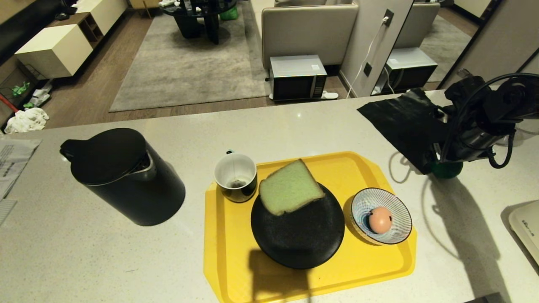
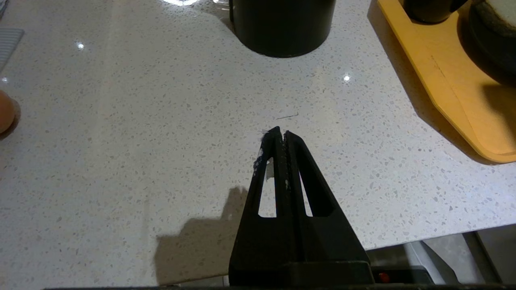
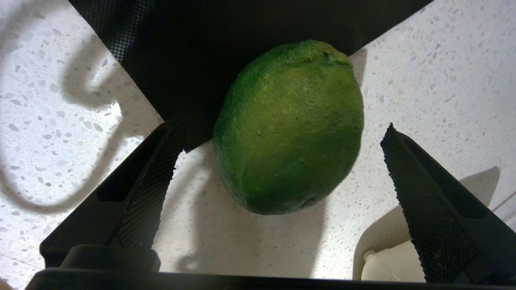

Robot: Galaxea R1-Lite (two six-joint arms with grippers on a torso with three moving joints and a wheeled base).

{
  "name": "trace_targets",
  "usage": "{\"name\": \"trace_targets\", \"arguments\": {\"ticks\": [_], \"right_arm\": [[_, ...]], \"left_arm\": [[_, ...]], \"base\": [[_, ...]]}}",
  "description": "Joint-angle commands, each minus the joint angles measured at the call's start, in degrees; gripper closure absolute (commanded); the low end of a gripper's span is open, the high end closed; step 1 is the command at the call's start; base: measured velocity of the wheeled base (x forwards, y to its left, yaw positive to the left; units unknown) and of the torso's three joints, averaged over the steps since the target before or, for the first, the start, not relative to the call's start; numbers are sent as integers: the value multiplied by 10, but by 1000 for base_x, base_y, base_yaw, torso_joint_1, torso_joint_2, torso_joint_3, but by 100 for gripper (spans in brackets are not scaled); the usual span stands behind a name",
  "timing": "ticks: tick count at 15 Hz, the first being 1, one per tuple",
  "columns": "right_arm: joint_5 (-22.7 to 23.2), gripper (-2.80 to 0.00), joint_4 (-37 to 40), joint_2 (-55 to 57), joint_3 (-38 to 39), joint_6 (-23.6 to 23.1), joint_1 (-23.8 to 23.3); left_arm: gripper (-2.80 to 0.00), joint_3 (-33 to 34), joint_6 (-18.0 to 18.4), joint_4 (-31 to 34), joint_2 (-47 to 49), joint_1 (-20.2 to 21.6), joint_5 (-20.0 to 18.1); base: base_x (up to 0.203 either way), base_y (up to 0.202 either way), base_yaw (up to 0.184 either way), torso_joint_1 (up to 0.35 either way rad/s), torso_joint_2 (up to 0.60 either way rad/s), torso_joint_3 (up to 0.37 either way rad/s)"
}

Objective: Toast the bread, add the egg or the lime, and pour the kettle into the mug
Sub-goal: Put the fruit on a plate

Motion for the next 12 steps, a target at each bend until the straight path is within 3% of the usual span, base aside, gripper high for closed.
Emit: {"name": "trace_targets", "arguments": {"ticks": [1,12], "right_arm": [[-2,-280,3,6,-2,0,-1],[-2,-280,-8,30,-10,-1,-11]], "left_arm": [[0,0,0,0,0,0,0],[0,0,0,0,0,0,0]], "base": [[0,0,0,0,0,0],[0,0,0,0,0,0]]}}
